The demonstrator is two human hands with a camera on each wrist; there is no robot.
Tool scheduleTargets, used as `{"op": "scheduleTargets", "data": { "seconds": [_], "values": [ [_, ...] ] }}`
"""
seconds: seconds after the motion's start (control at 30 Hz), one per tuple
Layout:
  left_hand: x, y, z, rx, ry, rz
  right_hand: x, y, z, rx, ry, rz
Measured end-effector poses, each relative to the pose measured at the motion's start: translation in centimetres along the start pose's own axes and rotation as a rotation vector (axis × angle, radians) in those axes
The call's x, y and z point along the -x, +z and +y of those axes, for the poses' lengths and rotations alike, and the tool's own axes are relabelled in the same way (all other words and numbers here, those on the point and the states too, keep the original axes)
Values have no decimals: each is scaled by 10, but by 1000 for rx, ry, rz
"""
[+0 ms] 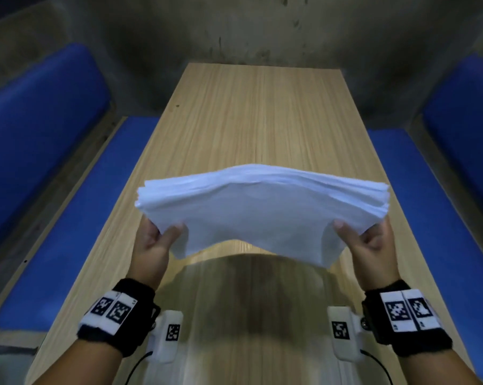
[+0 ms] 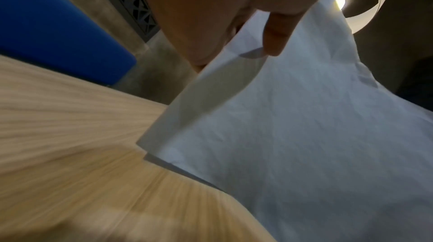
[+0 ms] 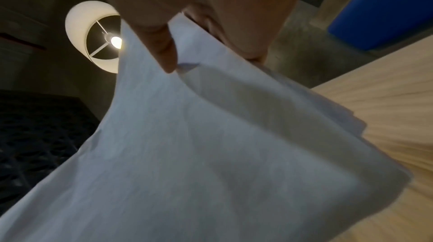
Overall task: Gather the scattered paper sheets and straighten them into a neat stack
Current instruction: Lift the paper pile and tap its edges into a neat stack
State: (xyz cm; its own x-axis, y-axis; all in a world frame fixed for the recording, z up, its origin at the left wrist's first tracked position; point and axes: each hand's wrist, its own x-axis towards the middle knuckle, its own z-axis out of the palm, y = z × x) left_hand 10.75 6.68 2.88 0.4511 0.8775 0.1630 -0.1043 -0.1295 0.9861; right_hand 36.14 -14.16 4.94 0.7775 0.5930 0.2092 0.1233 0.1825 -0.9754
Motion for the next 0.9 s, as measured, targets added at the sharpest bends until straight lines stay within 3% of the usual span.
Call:
{"op": "scheduleTargets", "data": {
  "seconds": [0.2,0.43,0.6,0.7,0.8,0.9],
  "values": [
    [16,6,-39,-41,-167,-10,14,5,34,131,185,49],
    [14,9,-25,-117,-5,80,6,13,12,-13,-14,86],
    [12,10,-18,-116,29,143,8,5,14,205,-65,80],
    [8,15,-6,-215,179,160,6,4,14,281,-164,69],
    [-2,12,2,-582,453,75,1,2,15,580,-360,-7],
    [-8,7,10,-783,568,29,1,2,17,683,-424,-16]
  ]
}}
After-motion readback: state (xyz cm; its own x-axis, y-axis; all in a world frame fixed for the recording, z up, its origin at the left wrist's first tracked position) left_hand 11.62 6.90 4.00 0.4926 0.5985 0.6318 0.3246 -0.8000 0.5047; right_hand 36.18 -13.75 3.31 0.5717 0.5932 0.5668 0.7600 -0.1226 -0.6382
